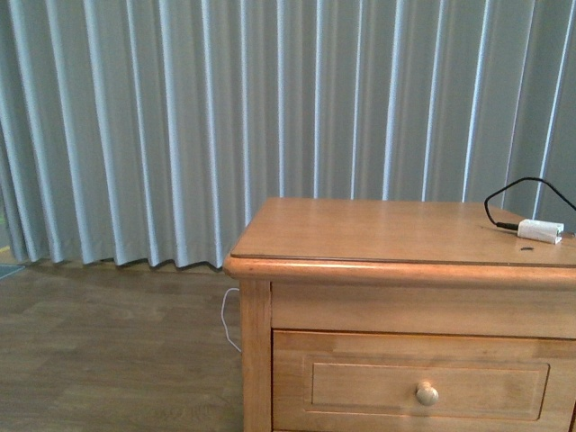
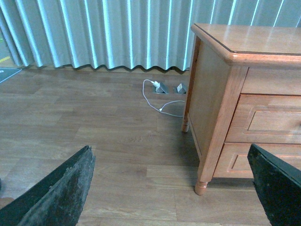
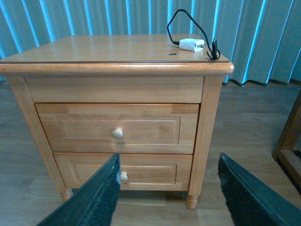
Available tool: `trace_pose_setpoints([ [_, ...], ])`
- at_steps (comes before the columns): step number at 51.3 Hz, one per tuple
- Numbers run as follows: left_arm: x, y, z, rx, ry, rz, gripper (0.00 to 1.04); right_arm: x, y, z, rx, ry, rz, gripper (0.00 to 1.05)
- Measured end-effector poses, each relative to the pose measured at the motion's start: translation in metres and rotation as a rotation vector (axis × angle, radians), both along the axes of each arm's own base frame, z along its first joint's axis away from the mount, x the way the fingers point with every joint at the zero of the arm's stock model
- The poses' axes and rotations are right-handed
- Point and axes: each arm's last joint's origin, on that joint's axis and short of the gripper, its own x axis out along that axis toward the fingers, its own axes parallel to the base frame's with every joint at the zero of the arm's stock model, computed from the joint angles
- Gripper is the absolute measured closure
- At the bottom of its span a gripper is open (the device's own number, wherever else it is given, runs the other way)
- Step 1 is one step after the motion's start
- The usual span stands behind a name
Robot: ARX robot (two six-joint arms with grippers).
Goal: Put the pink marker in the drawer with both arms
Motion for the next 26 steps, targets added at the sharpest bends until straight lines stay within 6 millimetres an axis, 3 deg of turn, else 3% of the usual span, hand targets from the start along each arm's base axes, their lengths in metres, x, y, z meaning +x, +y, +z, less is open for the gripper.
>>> trace_pose_setpoints([
  [9,0.0000,0.0000,0.0000,0.000,0.000,0.000,0.06,0.0000,0.0000,0.0000,0.000,0.000,0.000,0.08],
  [26,0.0000,0.0000,0.0000,0.000,0.000,0.000,0.06,0.0000,0.0000,0.0000,0.001,0.000,0.000,0.09],
])
